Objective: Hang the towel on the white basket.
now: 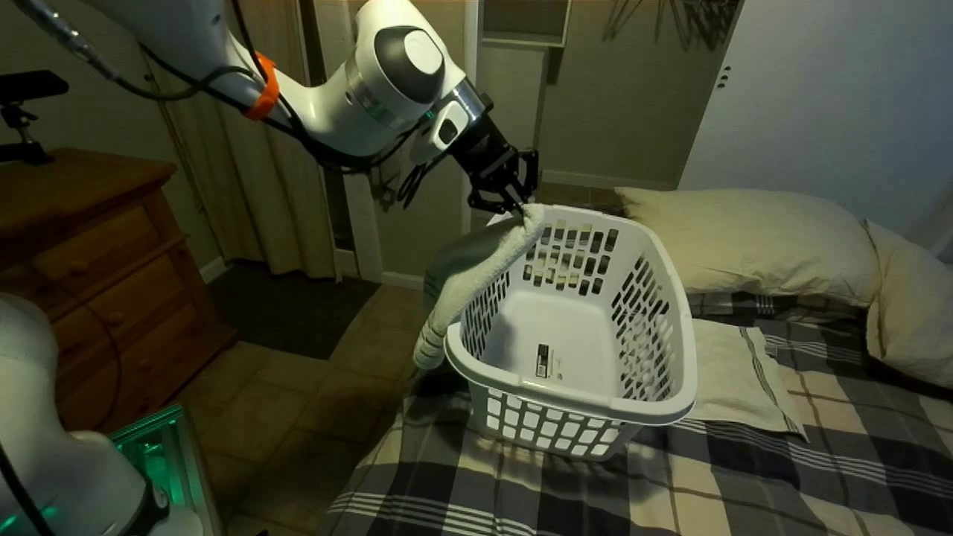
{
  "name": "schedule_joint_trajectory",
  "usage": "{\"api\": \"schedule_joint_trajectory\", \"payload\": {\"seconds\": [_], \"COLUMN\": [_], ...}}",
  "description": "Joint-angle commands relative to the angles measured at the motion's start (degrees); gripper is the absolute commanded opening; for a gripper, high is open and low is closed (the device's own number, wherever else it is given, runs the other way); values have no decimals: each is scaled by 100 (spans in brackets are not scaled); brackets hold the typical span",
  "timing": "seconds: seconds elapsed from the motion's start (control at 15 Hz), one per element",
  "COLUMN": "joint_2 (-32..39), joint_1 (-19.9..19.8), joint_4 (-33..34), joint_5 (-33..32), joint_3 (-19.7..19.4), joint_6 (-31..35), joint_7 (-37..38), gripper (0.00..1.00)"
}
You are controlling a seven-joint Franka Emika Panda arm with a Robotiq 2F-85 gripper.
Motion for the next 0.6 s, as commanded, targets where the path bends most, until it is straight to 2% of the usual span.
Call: {"api": "schedule_joint_trajectory", "payload": {"seconds": [0.0, 0.07, 0.13, 0.2, 0.53], "joint_2": [193, 275, 287, 307, 412], "joint_1": [10, 31, 27, 30, 104], "joint_4": [274, 242, 301, 332, 377], "joint_5": [-246, -402, -405, -388, -477], "joint_3": [-180, -173, -216, -248, -295], "joint_6": [99, 122, 73, 75, 107], "joint_7": [251, 477, 357, 296, 379], "gripper": [4, 6, 26, 34, 68]}}
